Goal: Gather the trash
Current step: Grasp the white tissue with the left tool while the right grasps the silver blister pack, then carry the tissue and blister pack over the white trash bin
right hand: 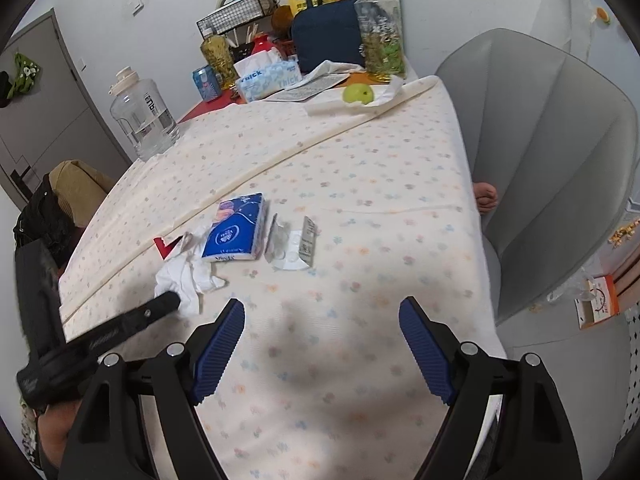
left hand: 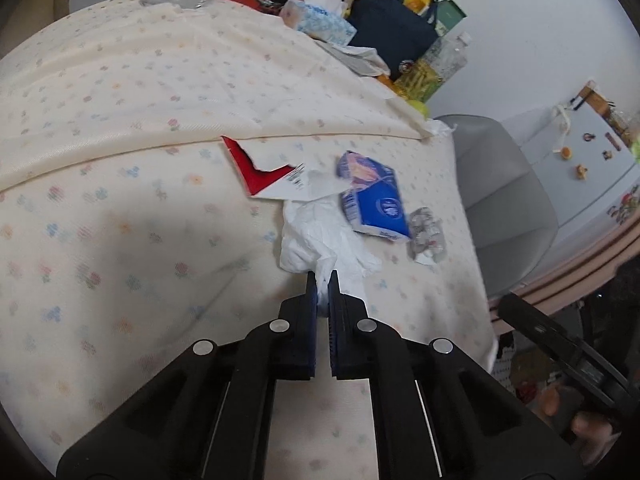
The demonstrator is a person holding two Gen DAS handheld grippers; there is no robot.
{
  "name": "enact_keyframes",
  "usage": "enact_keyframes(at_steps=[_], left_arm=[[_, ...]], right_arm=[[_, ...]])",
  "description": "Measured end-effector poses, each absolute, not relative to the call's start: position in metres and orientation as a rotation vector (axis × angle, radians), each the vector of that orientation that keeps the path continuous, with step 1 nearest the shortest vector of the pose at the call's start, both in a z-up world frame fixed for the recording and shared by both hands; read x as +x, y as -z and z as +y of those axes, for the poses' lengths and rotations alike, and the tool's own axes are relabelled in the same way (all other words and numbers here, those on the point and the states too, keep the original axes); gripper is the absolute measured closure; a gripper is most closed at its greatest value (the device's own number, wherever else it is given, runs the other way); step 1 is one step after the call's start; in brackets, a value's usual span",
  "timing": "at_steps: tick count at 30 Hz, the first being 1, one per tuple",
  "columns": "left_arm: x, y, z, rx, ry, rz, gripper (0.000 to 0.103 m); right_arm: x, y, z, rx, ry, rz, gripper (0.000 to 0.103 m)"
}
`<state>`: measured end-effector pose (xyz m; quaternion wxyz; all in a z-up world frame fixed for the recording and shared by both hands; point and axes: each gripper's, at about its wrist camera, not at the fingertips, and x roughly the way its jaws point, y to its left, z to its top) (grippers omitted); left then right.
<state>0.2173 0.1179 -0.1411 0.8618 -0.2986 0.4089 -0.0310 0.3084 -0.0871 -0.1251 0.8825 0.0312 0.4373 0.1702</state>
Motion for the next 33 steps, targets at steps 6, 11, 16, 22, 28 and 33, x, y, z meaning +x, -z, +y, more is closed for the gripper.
enact_keyframes(at_steps=[6, 11, 16, 22, 28, 33], left_arm=[[0.189, 0.116, 0.133, -0.596, 0.071, 0.816, 0.098], [0.172, 0.107, 0.156, -0.604, 0.016, 0.782, 0.098], [0.166, 0.103, 0.163, -0.616, 0.006, 0.765, 0.098], [0.160, 0.096, 0.153, -0.617, 0.029, 0.742, 0.098], [0.155, 0.083, 0.134, -0.594, 0.037, 0.720, 0.098], [0.151, 0.071, 0.116, -0.566, 0.047, 0.697, 0.098]], right_arm=[[0.329, 0.142, -0.067, 0.095, -0.394, 0.929, 0.025], [0.346, 0.149, -0.052, 0.106, -0.393, 0.918, 0.026], [0.367, 0.158, -0.041, 0.080, -0.410, 0.937, 0.052], [0.354, 0.148, -0.043, 0.033, -0.467, 0.930, 0.076], [0.318, 0.137, -0.063, 0.057, -0.506, 0.913, 0.077], [0.284, 0.121, -0.091, 0.094, -0.528, 0.873, 0.077]])
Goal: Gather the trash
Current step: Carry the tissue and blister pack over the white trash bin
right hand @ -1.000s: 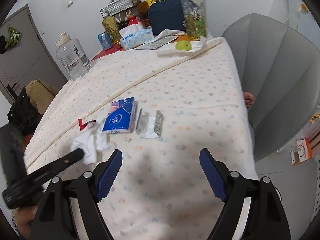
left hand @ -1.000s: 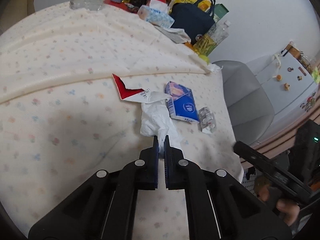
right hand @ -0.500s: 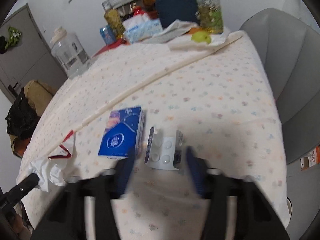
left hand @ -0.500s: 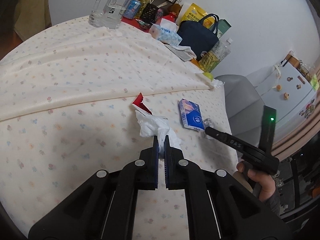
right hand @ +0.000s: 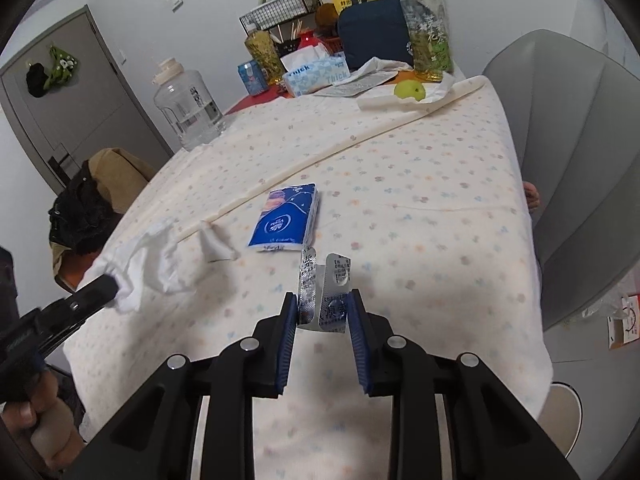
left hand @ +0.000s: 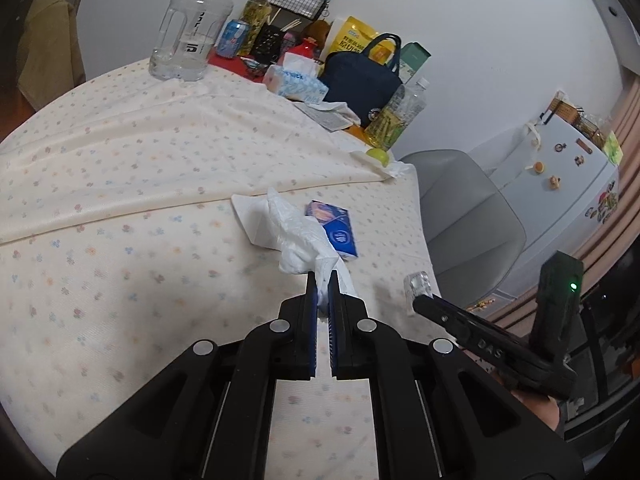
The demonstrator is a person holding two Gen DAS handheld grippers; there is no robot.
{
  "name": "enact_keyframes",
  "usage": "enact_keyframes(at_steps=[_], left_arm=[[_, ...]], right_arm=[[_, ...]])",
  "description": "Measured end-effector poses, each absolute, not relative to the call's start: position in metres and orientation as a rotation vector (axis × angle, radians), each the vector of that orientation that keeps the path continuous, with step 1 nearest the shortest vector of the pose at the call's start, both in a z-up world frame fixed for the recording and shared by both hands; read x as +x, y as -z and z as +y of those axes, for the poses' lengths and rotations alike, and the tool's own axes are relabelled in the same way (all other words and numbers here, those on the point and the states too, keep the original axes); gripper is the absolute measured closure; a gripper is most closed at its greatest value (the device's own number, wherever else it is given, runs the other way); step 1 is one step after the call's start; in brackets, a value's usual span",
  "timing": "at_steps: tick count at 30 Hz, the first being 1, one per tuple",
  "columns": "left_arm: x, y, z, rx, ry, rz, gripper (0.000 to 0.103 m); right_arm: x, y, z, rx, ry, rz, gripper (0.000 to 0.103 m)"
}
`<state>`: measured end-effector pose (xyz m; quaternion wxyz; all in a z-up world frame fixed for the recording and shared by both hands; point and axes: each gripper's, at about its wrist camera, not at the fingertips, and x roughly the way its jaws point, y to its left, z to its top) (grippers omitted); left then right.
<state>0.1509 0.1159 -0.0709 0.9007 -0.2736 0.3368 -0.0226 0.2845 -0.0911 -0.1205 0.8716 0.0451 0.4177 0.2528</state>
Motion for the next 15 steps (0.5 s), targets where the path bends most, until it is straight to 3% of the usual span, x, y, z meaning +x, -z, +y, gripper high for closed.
enact_keyframes(at_steps=[15], left_arm=[[0.164, 0.040, 0.013, -0.449, 0.193, 0.705, 0.098]], right_arm=[[0.234, 0.097, -0.198, 0.194, -0.449, 0.782, 0.076]])
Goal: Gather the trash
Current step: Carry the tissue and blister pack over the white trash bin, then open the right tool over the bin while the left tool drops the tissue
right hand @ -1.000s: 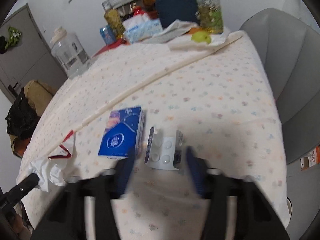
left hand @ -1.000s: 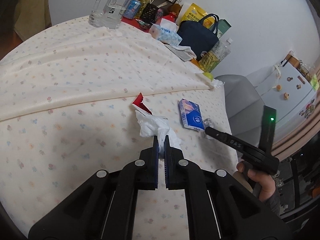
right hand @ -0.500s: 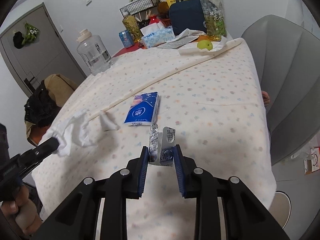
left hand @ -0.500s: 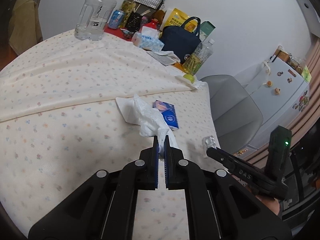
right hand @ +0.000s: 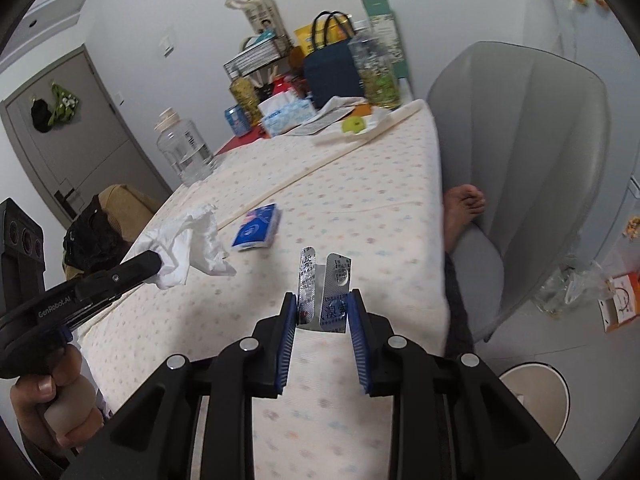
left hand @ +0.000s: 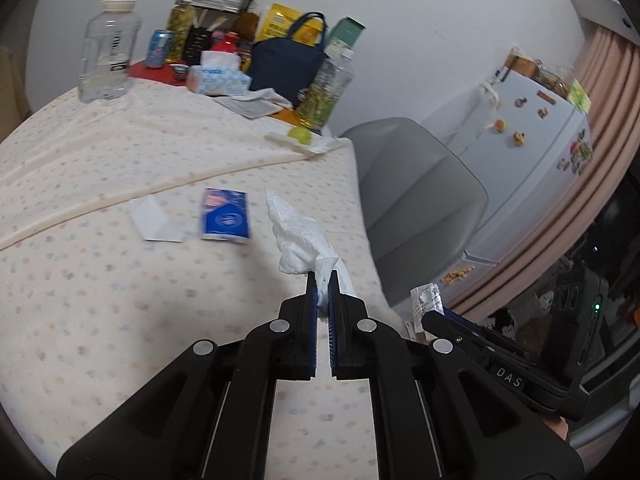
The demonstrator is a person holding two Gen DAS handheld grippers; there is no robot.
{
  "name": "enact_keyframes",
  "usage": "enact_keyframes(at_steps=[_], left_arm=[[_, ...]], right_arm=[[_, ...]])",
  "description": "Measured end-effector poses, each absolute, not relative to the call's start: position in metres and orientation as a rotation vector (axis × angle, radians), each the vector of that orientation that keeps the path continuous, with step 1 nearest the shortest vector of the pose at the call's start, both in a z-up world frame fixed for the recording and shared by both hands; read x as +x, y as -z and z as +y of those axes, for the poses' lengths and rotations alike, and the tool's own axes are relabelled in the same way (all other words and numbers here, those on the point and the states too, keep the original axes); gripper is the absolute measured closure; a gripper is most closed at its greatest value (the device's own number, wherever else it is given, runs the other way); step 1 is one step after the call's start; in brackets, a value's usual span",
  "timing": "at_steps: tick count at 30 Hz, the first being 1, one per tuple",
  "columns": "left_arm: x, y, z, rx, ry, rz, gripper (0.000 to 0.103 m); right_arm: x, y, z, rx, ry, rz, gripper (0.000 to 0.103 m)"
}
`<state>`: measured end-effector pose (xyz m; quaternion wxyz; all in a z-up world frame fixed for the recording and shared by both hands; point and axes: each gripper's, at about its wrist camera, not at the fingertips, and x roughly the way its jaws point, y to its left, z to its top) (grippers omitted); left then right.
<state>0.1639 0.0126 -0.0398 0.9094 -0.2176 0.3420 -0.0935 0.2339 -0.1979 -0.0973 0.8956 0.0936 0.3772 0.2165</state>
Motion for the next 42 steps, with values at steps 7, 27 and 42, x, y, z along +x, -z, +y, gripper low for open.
enact_keyframes(at_steps=[7, 27, 42], left_arm=[[0.192, 0.038, -0.048, -0.404, 0.297, 0.738, 0.098], [0.254, 0.084, -0.211, -0.270, 0.503, 0.908, 0.098], [0.264, 0.141, -0.283, -0.193, 0.572, 1.043, 0.098]], right_arm=[[0.228, 0.103, -0.271, 0.265, -0.327, 0.750, 0.075], [0.226, 0.175, -0.405, 0.457, -0.107, 0.796, 0.074], [0.213, 0.234, -0.462, 0.546, 0.000, 0.849, 0.074]])
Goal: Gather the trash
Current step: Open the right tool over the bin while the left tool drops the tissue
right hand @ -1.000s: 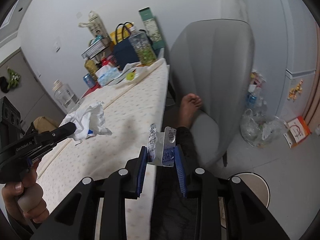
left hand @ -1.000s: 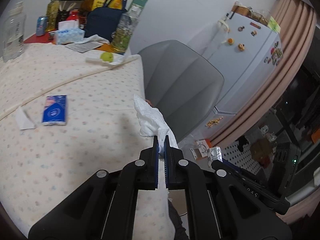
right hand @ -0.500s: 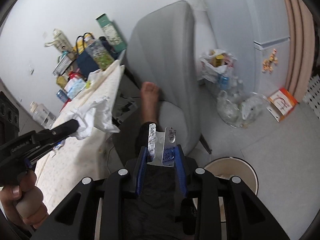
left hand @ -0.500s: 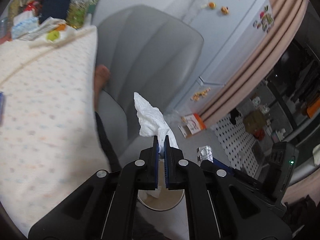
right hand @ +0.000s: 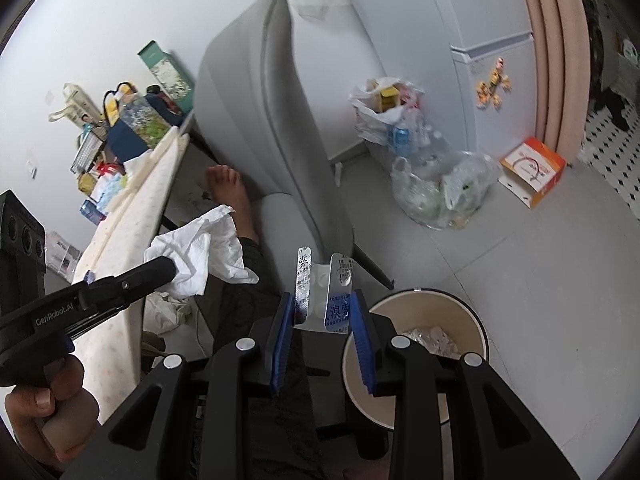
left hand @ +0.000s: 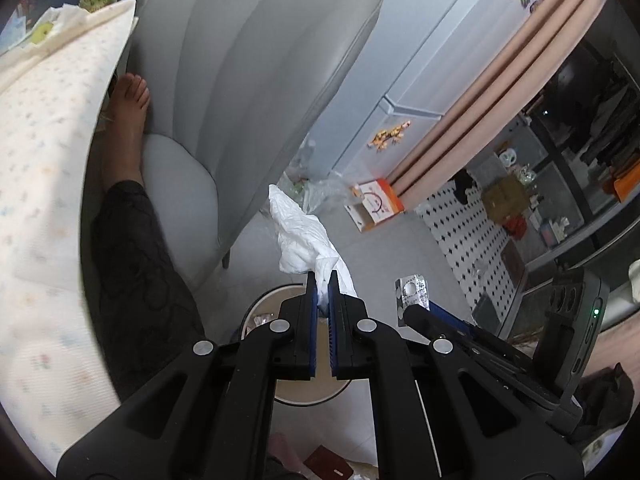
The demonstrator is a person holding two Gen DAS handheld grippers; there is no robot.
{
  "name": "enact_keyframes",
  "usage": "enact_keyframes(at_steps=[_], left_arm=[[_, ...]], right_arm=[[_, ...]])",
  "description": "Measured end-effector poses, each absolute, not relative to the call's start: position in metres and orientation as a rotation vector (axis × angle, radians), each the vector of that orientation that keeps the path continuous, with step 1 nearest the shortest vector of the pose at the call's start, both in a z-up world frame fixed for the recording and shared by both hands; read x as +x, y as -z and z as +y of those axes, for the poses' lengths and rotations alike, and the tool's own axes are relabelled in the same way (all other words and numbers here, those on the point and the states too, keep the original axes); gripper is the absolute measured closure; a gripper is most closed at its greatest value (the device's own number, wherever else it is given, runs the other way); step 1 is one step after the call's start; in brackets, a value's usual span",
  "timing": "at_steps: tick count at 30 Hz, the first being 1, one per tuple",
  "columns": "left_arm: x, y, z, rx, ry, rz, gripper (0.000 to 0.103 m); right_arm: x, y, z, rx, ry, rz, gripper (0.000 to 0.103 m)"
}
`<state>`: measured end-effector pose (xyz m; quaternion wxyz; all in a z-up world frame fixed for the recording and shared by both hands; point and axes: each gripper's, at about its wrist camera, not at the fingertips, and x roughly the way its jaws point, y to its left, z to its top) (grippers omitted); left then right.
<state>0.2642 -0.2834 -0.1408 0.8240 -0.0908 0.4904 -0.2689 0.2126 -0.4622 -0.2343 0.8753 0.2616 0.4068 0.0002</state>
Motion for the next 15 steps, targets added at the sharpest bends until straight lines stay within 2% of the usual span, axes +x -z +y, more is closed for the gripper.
enact_keyframes(at_steps=[4, 6, 7, 8, 9, 15], left_arm=[[0.270, 0.154, -0.280, -0.210, 0.569, 1.075, 0.098], [0.271, 0.160, -0.278, -0.207, 0.557, 1.087, 0.098], [0.272, 0.163, -0.278, -0.206, 0.557, 1.093, 0.098], [0.272, 0.166, -0.279, -0.204, 0.556, 1.101, 0.098], [0.272, 0.168, -0.277, -0.199, 0.555, 1.105, 0.098], [0.268, 0.175, -0.284, -0.186, 0.567, 1.131, 0.098]], right_arm=[[0.222, 0.252, -0.463, 0.567, 0.005, 0.895, 0.070], [0.228, 0.260, -0.463, 0.571, 0.012, 0.915, 0.063], [0.229, 0.261, -0.465, 0.578, 0.014, 0.915, 0.055], [0.228, 0.262, -0.466, 0.588, 0.025, 0.907, 0.037], [0.225, 0.262, -0.469, 0.594, 0.048, 0.895, 0.034], [0.216, 0.259, -0.486, 0.613, 0.100, 0.892, 0.033]])
